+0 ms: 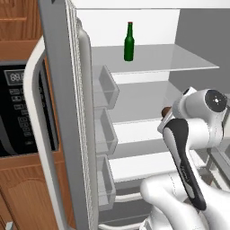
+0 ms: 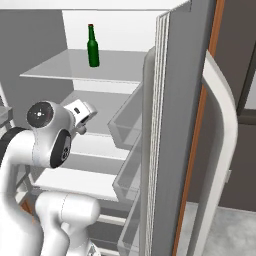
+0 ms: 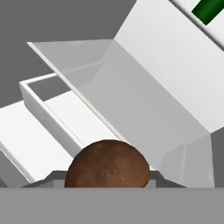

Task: Place the beer on the top shelf of the fridge to keep it out of children's reach, and place the mushroom and garlic on lower shelves for easy access.

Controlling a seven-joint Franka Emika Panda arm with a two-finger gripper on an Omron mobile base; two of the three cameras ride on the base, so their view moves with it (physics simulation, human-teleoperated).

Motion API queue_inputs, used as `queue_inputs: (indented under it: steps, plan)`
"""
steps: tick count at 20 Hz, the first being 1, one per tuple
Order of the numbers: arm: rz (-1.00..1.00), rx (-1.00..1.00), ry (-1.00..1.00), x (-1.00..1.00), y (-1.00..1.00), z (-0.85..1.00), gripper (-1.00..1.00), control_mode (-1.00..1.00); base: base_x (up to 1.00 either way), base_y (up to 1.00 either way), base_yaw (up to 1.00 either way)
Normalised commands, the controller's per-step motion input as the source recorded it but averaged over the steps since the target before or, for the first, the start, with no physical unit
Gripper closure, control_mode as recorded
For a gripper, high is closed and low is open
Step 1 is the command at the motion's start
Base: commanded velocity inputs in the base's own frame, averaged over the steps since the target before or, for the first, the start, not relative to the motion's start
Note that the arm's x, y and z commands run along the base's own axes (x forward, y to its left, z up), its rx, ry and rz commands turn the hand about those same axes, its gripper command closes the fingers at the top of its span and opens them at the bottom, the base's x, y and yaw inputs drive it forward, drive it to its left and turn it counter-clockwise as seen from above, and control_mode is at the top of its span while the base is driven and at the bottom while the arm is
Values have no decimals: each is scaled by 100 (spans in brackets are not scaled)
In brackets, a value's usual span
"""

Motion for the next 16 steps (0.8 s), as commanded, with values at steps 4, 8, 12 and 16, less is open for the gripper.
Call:
queue_inputs:
  steps: [4, 8, 12, 16]
  plan:
    - [0, 0, 0, 54, 0, -29, 100, -100, 0, 0, 0]
    - [0, 0, 3, 46, 0, -21, 100, -100, 0, 0, 0]
    - [0, 0, 5, 35, 0, -9, 100, -100, 0, 0, 0]
    - [-10, 9, 2, 25, 0, -5, 100, -100, 0, 0, 0]
